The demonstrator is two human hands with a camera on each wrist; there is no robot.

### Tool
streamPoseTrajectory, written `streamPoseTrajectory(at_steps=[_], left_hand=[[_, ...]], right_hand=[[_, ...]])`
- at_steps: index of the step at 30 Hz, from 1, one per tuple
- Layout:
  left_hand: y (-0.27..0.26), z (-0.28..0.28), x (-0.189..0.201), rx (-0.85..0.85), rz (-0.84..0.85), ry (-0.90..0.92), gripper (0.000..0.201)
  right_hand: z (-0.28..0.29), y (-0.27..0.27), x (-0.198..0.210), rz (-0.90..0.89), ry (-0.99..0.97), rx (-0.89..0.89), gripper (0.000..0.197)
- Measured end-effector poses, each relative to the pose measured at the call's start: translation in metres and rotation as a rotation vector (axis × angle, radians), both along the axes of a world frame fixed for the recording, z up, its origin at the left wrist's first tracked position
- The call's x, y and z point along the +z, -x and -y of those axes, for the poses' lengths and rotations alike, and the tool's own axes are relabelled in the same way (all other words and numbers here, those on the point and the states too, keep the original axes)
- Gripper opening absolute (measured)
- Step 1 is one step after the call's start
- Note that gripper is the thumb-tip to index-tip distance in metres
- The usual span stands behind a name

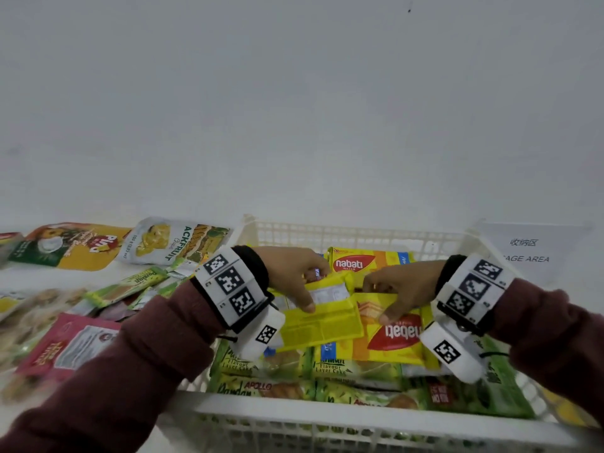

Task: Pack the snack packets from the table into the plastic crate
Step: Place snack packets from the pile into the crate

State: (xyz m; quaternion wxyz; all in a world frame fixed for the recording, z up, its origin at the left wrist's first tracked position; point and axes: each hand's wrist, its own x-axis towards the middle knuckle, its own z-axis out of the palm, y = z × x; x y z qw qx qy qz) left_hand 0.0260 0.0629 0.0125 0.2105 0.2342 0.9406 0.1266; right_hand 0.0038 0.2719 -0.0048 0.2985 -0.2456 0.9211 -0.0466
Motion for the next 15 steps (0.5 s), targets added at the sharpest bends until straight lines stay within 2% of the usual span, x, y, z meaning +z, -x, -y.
streamPoseTrajectory(at_steps=[4,7,9,15], left_hand=[[0.001,0.009,0.011,0.039,-0.048,-0.214,0.033],[-0.001,0.009,0.017,0.075,-0.118,-0.374,0.034],[-0.002,0.009,0.018,0.112,-0.204,-0.439,0.035],[0.002,0.008,0.016,0.203,-0.397,-0.565,0.032]], right_hand=[[-0.013,0.002,0.014,-0.048,0.113,-0.078,0.053],[-0.021,0.007,0.020,-0.067,0.281,-0.133,0.034],[-0.024,0.010,0.023,-0.061,0.357,-0.179,0.031],[-0.031,0.017,0.024,-0.109,0.597,-0.314,0.055]])
